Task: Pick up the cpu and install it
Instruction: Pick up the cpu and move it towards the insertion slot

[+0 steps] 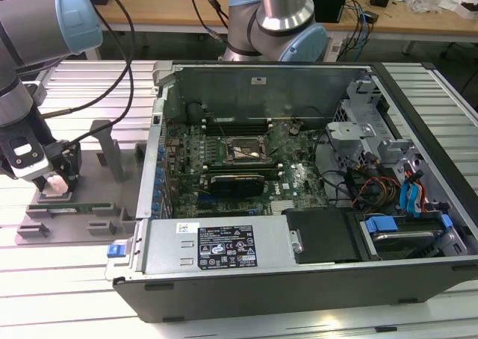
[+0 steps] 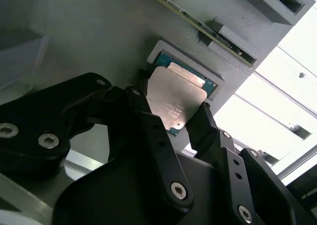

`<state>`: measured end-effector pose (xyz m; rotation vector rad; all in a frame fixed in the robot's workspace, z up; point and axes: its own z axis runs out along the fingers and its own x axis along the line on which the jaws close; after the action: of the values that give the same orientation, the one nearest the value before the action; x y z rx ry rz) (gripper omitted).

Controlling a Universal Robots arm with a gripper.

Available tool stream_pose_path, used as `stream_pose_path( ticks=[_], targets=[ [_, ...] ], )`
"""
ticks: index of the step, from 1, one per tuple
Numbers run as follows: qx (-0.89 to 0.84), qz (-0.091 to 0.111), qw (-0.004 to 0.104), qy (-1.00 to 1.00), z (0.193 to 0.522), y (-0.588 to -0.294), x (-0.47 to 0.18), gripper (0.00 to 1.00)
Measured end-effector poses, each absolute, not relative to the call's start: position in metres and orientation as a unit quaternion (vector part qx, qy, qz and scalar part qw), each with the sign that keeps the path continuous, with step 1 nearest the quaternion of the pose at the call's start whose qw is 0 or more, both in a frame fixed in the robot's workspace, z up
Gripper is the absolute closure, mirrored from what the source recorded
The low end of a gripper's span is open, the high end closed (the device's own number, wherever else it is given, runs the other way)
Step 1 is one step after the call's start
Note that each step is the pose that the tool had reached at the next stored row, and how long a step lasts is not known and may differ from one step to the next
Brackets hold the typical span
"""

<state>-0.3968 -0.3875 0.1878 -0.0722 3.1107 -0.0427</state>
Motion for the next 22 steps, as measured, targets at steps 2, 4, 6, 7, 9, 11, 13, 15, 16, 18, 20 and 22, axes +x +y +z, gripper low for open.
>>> stream_pose_path(
  ticks=[2,4,6,7,9,11,13,15,16,18,20,22],
  targets=[
    [-0.023,-0.014,0.015,1.000,0.188,-0.387,-0.397,0.45],
    [-0.023,-0.014,0.015,1.000,0.194,-0.387,-0.397,0.45],
    [-0.023,-0.014,0.015,1.000,0.202,-0.387,-0.397,0.45],
    [-0.023,-0.014,0.015,1.000,0.205,-0.387,-0.397,0.45],
    [-0.023,-0.014,0.015,1.000,0.210,-0.387,-0.397,0.45],
    [-0.023,-0.014,0.015,1.000,0.214,-0.386,-0.397,0.45],
    [-0.023,-0.014,0.015,1.000,0.216,-0.385,-0.397,0.45],
    [-0.023,-0.014,0.015,1.000,0.218,-0.384,-0.397,0.45],
    [-0.023,-0.014,0.015,1.000,0.219,-0.384,-0.397,0.45],
    [-0.023,-0.014,0.015,1.000,0.221,-0.384,-0.397,0.45],
    [-0.023,-0.015,0.015,1.000,0.223,-0.384,-0.397,0.45],
    [-0.023,-0.015,0.015,1.000,0.226,-0.384,-0.397,0.45]
  ],
)
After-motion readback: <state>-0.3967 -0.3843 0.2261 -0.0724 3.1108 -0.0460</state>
